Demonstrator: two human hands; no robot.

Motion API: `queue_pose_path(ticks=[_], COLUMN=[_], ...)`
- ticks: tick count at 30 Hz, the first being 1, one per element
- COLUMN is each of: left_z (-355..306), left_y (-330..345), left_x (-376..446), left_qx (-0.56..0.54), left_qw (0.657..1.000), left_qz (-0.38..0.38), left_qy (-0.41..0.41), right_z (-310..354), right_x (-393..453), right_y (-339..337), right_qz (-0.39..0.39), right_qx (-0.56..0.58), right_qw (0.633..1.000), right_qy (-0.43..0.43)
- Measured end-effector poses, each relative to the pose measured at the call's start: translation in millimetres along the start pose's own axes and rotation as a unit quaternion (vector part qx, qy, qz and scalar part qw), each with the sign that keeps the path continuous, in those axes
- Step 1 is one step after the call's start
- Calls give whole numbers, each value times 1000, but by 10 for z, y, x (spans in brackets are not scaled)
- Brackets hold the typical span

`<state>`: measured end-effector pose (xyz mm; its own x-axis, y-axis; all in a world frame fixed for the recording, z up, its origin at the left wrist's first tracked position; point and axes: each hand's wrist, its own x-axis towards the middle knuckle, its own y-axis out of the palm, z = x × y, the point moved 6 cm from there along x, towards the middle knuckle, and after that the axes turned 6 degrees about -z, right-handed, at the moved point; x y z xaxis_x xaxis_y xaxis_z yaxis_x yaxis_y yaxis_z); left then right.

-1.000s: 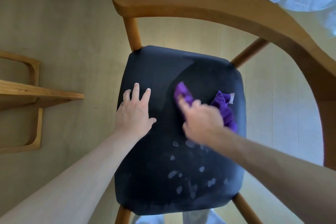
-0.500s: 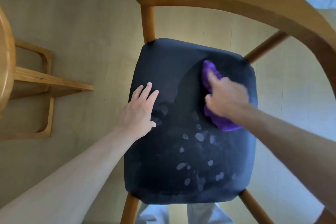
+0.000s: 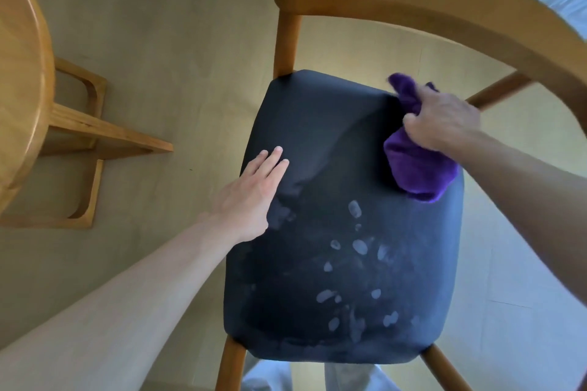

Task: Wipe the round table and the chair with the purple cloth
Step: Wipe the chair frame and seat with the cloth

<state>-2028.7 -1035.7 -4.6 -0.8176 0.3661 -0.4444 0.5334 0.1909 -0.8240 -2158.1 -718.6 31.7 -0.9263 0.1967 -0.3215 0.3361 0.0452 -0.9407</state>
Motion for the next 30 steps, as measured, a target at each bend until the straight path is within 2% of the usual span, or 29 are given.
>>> queue_pose_path(ticks=[2,8,13,16,17,18,19,21,22,24,25,27,30], left_z=[-2,51,31,-2,-11,-16,-17,-10,1,19,27,38,51], left_y=[23,22,-39,-57,-58,-53,-44,-34,-33,-35,-37,-40,-60], left_x=[1,5,10,2,0,2,2,-3,-4,-6,-5,-1,8], left_qx=[-5,-20,-25,-19,-19,-17,-15,-16,-19,-24,-25,-30,-50], left_qw=[1000,1000,1000,1000,1000,1000,1000,1000,1000,1000,1000,999,998], left_qz=[-9,-12,-5,-11,-14,-14,-13,-10,-11,-12,-14,-15,-19], left_qy=[1,7,6,-2,-4,-5,-6,-9,-10,-9,-8,-8,-11], right_z=[13,908,1176,1172,1153,1115,1052,806,657,469,481,717,1270], right_x=[15,-906,-1829,-1873,-1782,-1633,-1421,-942,-711,-334,-238,-269,-863], right_y=[29,437,738,696,649,579,478,262,177,138,170,231,434], right_qz=[7,51,167,220,221,202,158,40,-1,-17,-1,18,37], right_qx=[18,54,19,-28,-33,-21,8,95,137,182,181,165,133], right_qw=[999,979,914,860,853,865,893,954,971,982,983,986,979], right_qy=[29,-191,-370,-460,-471,-459,-422,-281,-196,-53,-13,-15,-147])
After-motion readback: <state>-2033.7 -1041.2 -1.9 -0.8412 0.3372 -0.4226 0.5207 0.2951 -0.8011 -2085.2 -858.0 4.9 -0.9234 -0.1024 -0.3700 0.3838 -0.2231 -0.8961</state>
